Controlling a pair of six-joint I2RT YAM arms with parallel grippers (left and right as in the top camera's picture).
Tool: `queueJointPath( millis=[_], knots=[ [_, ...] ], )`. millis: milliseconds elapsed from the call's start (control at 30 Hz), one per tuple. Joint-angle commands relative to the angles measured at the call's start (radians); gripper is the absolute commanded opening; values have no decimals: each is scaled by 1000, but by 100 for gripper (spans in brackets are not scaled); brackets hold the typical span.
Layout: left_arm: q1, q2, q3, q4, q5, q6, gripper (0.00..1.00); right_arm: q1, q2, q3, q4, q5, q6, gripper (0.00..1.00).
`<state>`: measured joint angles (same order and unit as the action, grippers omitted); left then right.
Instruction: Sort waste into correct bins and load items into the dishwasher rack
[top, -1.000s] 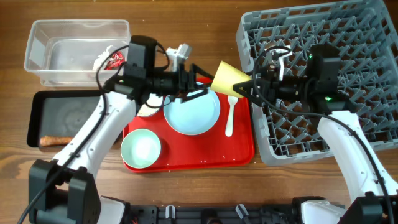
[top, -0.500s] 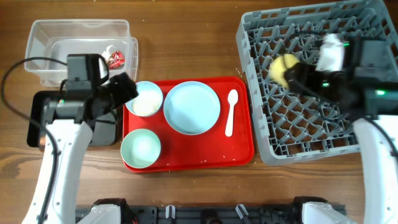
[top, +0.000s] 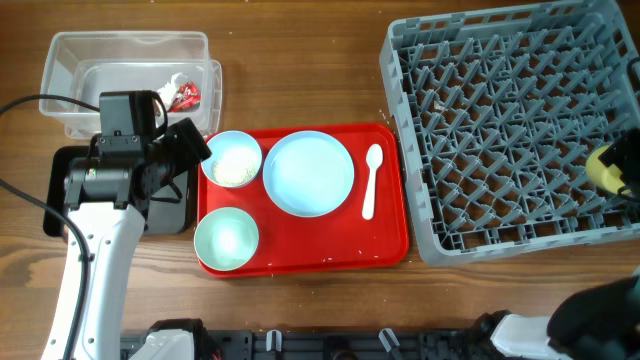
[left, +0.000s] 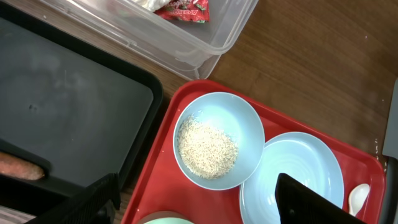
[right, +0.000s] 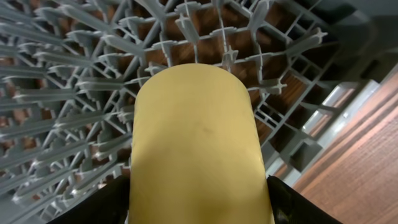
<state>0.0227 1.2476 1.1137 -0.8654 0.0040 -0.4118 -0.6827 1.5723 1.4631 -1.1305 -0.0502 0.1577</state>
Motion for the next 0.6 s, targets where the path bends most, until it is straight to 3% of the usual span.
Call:
queueJointPath(
  millis=[0,33,100,167,433,567],
  knots=[
    [6,-11,5,-5,-17,15,80,0,84,19,22,9,23,47],
    [6,-11,5,-7,-16,15,80,0,108,19,27,-3,26,52],
    [6,-11,5,-7,-17,15,80,0,142,19,36,-10,26,82],
    [6,-11,5,-8,-17,15,80,0,150,19,63,-10,26,99],
    [6,-11,5,-8,-17,16,81,20,27,55,96,-326,-41,99],
    [6,-11,5,-8,-17,15,82,163,-120,55,97,-407,-141,96]
  ],
)
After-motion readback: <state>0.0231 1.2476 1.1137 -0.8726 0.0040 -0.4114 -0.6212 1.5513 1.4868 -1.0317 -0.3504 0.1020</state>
